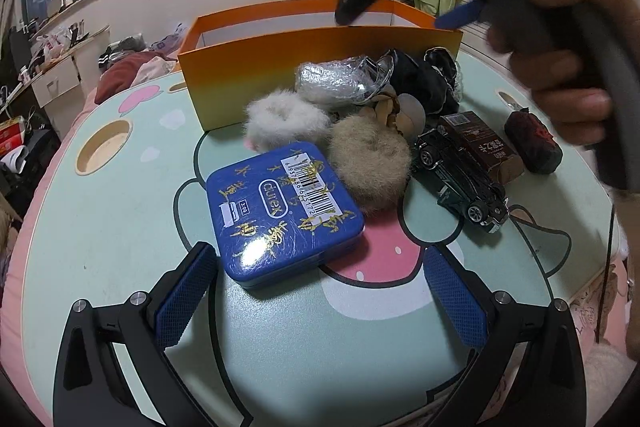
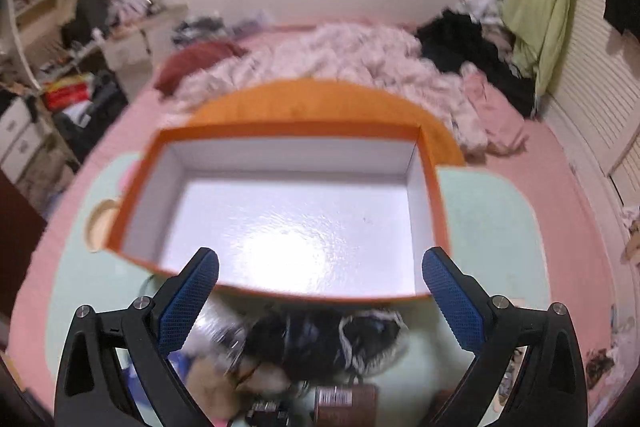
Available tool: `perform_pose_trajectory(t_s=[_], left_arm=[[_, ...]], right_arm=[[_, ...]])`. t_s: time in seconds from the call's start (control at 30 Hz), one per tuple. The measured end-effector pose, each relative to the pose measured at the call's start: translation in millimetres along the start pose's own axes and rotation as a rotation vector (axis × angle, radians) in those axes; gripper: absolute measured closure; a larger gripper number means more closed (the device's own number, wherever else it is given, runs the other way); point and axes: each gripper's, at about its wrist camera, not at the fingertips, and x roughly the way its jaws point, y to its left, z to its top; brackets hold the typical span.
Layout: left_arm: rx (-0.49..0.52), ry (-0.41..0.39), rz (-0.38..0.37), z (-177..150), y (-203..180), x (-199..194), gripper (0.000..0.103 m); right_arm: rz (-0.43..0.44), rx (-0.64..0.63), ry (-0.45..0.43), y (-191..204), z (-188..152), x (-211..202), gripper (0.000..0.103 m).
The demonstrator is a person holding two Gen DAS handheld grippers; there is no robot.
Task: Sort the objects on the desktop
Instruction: 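Move the right gripper over the orange box to check inside, then withdraw the right gripper from the empty box back over the table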
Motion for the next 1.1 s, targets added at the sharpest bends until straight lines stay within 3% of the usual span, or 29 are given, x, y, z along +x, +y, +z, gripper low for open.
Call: perform_pose_trajectory(t_s=[0.33, 0.47, 0.6, 0.77, 0.9, 1.03, 1.1], left_arm=[[-0.004, 0.001, 0.002, 0.4, 1.4, -0.1, 0.0], [-0.005, 0.003, 0.001, 1.2, 2.7, -0.3, 0.0], [-0.007, 0.004, 0.005, 1.4, 2.4, -0.5, 0.0], [-0.012, 0.002, 0.01, 2.0, 2.4, -0.1, 0.0], [-0.016, 0.001, 0.015, 1.5, 2.7, -0.2, 0.0], [-0.017, 0.0, 0.016, 0.5, 2.3, -0.8, 0.0], [-0.016, 0.001, 0.018, 0.4, 2.2, -0.8, 0.0]], right_arm=[[-0.036, -0.005, -0.015, -6.1, -3.7, 13.2, 0.001], [0.009, 0.067, -0.176, -10.8, -20.8, -26.8, 0.002], [0.124, 0.06, -0.305, -16.3, -73.6, -81.5, 0.002], [0.031, -0.077, -0.261, -19.8, -138.4, -97.0, 0.002], [-0.04, -0.043, -0.189, -38.4, -188.1, -90.1, 0.002], [-0.086, -0.09, -0.137, -39.1, -206.2, -77.6, 0.002], [-0.025, -0.065, -0.102, -43.6, -206.4, -66.7, 0.002]])
